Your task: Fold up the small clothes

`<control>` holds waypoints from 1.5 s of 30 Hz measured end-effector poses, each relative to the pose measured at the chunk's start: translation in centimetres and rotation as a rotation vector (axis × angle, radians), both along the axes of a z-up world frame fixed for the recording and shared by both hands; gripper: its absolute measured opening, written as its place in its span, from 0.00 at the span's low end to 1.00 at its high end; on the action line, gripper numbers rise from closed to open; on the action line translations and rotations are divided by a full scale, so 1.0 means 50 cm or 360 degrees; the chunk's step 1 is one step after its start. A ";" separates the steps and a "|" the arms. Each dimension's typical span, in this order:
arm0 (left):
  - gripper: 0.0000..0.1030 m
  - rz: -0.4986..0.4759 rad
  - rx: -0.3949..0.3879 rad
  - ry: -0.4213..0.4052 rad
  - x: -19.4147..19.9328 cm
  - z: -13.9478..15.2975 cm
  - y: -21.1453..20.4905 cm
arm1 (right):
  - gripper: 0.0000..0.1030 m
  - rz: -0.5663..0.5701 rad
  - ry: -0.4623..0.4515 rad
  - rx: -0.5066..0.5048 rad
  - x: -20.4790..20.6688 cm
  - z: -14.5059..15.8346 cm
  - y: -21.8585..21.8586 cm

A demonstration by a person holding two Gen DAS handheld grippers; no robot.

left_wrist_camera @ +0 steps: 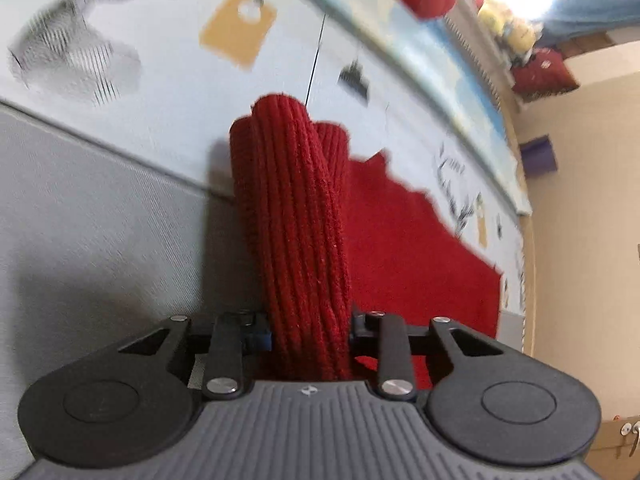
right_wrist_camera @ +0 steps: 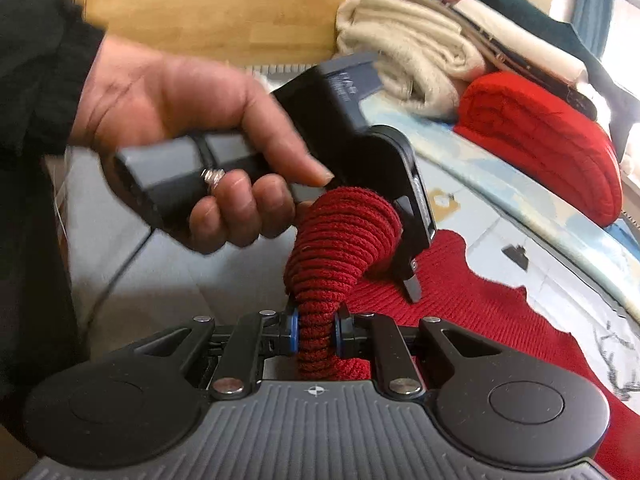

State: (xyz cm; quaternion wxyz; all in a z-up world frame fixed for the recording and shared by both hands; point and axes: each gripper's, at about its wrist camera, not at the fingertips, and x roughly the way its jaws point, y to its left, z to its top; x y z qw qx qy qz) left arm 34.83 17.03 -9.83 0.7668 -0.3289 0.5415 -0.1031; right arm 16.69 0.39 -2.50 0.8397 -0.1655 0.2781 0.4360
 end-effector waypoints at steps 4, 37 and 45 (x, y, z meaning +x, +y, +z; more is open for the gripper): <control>0.32 0.0089 0.0028 -0.0094 -0.037 0.066 0.024 | 0.15 -0.0022 0.0077 0.0257 0.010 0.044 -0.016; 0.67 -0.0509 0.0237 -0.0380 -0.040 0.138 -0.340 | 0.26 -0.1683 0.0934 0.0528 0.015 -0.110 -0.566; 0.58 -0.0762 0.0379 -0.0381 -0.072 0.115 -0.379 | 0.56 -0.1792 0.1042 0.0787 0.072 -0.130 -0.618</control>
